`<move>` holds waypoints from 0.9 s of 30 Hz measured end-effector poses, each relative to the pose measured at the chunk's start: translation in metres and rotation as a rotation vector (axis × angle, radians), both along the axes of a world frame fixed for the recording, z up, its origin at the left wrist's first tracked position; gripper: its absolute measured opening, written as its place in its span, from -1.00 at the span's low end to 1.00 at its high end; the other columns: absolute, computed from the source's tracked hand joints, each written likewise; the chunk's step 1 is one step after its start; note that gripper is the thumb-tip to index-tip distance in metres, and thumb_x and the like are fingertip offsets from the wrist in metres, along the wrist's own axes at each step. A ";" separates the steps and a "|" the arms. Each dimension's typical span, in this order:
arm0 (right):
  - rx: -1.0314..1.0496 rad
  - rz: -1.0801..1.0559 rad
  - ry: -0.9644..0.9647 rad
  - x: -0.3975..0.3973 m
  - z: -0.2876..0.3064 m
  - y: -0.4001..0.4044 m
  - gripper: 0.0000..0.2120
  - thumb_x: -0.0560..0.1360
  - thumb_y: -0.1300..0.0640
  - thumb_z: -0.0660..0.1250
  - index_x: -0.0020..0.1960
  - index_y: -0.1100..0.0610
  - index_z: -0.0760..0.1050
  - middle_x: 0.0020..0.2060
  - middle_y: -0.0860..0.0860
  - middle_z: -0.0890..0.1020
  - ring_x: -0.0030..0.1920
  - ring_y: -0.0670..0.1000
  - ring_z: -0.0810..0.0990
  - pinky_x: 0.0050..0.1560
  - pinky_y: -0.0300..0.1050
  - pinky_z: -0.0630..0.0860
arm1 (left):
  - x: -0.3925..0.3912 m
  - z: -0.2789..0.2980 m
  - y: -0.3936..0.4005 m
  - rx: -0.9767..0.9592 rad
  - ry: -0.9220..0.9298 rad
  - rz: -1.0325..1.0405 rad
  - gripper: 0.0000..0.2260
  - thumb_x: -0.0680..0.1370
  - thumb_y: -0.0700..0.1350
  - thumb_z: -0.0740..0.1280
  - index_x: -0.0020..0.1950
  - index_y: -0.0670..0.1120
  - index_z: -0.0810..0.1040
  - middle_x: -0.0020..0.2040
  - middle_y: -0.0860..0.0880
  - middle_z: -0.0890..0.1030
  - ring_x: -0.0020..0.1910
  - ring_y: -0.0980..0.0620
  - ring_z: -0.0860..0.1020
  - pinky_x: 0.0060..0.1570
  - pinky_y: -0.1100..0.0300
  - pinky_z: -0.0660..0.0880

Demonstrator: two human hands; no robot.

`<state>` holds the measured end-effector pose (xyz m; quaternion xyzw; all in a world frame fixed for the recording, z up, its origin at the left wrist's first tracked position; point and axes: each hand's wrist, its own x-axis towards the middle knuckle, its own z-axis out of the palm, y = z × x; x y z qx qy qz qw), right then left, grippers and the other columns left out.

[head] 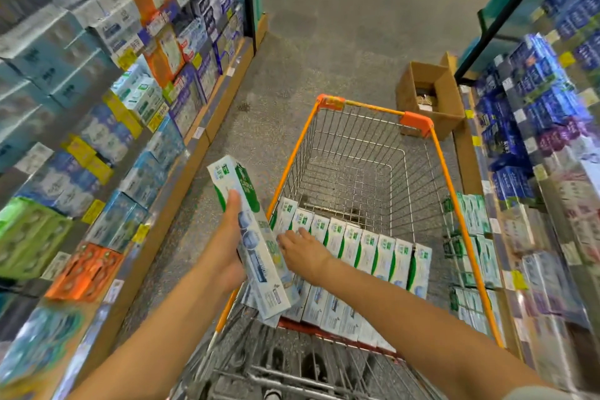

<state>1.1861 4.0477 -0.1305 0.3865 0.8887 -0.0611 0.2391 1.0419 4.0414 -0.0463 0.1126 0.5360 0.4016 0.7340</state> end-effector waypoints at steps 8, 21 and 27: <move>-0.736 -0.898 0.838 0.012 0.146 0.037 -0.72 0.57 0.06 0.24 0.23 0.14 0.40 0.10 0.08 0.53 0.05 0.10 0.54 -0.08 -0.03 0.52 | 0.057 0.015 0.011 0.054 -0.168 0.036 -0.44 0.56 0.31 -0.04 0.30 -0.04 0.43 0.11 -0.05 0.59 0.11 -0.07 0.57 -0.08 0.01 0.51; -0.468 -1.105 0.744 0.054 0.107 0.038 -0.67 0.43 -0.14 0.41 -0.06 0.11 0.45 -0.27 0.03 0.54 -0.34 -0.04 0.47 -0.38 -0.19 0.38 | 0.058 0.003 0.018 -0.030 -0.162 -0.305 -0.24 0.44 0.45 -0.09 0.43 -0.03 0.32 0.36 -0.20 0.42 0.27 -0.23 0.46 0.21 -0.29 0.35; -0.548 -1.504 0.783 0.053 0.047 0.019 -0.44 0.51 -0.10 0.32 0.30 0.31 0.36 0.16 0.21 0.55 -0.06 0.09 0.58 -0.06 -0.02 0.49 | 0.037 -0.012 0.017 -0.084 -0.087 -0.204 -0.28 0.50 0.40 -0.05 0.52 0.00 0.18 0.45 -0.18 0.31 0.32 -0.18 0.39 0.29 -0.26 0.30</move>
